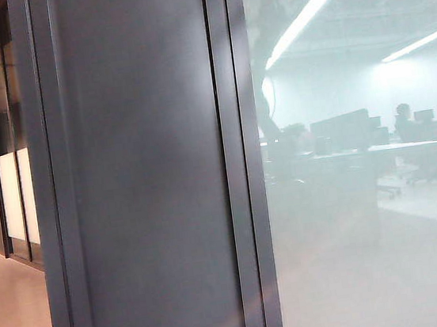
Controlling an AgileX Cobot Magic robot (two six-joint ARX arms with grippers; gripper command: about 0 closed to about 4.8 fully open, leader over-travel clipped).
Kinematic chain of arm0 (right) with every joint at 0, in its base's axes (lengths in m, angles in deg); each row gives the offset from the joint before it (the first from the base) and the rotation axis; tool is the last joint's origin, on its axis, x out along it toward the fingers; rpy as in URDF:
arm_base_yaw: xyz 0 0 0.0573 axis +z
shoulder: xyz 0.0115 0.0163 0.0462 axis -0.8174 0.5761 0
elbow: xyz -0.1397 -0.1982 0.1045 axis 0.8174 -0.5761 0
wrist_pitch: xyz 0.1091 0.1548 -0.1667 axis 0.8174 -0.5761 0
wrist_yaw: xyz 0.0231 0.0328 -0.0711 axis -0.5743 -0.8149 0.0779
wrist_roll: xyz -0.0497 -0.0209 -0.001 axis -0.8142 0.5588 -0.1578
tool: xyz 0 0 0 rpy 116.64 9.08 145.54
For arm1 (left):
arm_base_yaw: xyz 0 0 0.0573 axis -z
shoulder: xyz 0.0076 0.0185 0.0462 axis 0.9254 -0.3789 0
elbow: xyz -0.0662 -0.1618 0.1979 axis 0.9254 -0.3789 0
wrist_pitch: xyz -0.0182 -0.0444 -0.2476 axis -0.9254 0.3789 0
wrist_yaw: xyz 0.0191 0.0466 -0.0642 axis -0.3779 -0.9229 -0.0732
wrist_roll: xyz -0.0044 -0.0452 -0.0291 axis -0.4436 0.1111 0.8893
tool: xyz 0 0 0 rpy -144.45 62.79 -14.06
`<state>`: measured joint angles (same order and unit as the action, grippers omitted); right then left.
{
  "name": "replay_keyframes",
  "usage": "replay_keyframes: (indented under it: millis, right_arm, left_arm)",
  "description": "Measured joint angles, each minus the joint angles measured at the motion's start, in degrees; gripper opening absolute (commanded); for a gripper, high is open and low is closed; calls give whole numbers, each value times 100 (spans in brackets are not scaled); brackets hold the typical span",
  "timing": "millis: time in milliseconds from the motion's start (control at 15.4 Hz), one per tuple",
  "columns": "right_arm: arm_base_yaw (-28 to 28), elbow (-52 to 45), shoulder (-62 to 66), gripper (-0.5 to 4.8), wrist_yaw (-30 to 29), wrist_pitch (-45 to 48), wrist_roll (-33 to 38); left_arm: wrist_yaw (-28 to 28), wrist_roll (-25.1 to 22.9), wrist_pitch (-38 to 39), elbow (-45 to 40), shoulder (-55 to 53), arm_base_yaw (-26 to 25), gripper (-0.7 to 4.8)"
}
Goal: Raise the arm to find the leftmost switch on the wall and turn off the lights.
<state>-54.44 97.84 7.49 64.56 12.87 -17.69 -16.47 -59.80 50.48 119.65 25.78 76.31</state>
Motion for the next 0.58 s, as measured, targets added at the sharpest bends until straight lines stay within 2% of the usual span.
replay_keyframes:
  millis: [130,454,584]
  right_arm:
    - [0,-741,-758,-1,472,42,-2]
    - [0,-2194,-2205,-1,2483,7,-11]
    - [0,-2636,-2428,-1,2675,-55,-114]
  left_arm:
    - [4,315,-160,-754,415,0,-6]
    - [-149,365,-431,-2118,1447,0,-6]
    - [-581,365,-439,-2564,1727,0,-6]
